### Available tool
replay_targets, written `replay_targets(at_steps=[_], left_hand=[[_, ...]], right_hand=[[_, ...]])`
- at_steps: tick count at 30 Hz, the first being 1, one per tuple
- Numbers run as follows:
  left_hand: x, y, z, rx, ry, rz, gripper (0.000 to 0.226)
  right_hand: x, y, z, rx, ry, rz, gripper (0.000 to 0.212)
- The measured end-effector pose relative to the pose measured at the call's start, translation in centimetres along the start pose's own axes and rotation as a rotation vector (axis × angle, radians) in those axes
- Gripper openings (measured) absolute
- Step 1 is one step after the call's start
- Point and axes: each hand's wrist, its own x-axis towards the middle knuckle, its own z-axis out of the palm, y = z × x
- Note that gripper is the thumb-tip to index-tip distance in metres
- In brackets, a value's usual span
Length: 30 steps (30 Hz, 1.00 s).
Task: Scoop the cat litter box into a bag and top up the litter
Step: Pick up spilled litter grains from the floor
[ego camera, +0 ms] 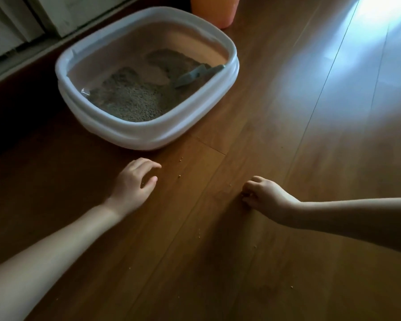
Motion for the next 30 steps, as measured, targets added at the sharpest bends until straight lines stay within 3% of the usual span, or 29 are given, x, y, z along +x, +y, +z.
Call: replay_targets(at_steps=[4,10,16,20,24,27,30], left_hand=[[-0.1,1.3,1.2,-0.027,0.026,-0.022,0.019],[-0.4,0.6,1.1,-0.024,0.02,-0.018,0.017],[-1.7,-2.0,-0.6,0.004,0.06,-0.221,0.019],[-3.1,-3.3,-1.3,0.068,-0.013,-0.357,0.037],[-3.4,-4.9,-1.2,0.066,-0.087,-0.464,0.05],[-3.5,-4.9,0.2,0.074,-0.127,-0.445,0.058],[-3.6,-3.7,2.2,0.023,-0.089,-0.339,0.06]], right_hand=[[-0.3,-1.3,-0.1,-0.104,-0.087,-0.02,0.015],[0.6,-2.4,-0.7,-0.14,-0.081,0.007,0.014],[3.5,-3.2,-1.6,0.035,0.227,0.001,0.009],[1.5,-1.4,1.0,0.115,0.316,0.045,0.005],[1.8,-1.7,3.9,0.321,0.632,0.197,0.008],[2.7,-4.9,6.9,0.432,0.73,0.185,0.011],[3.7,-8.3,9.2,0.445,0.667,0.113,0.019]])
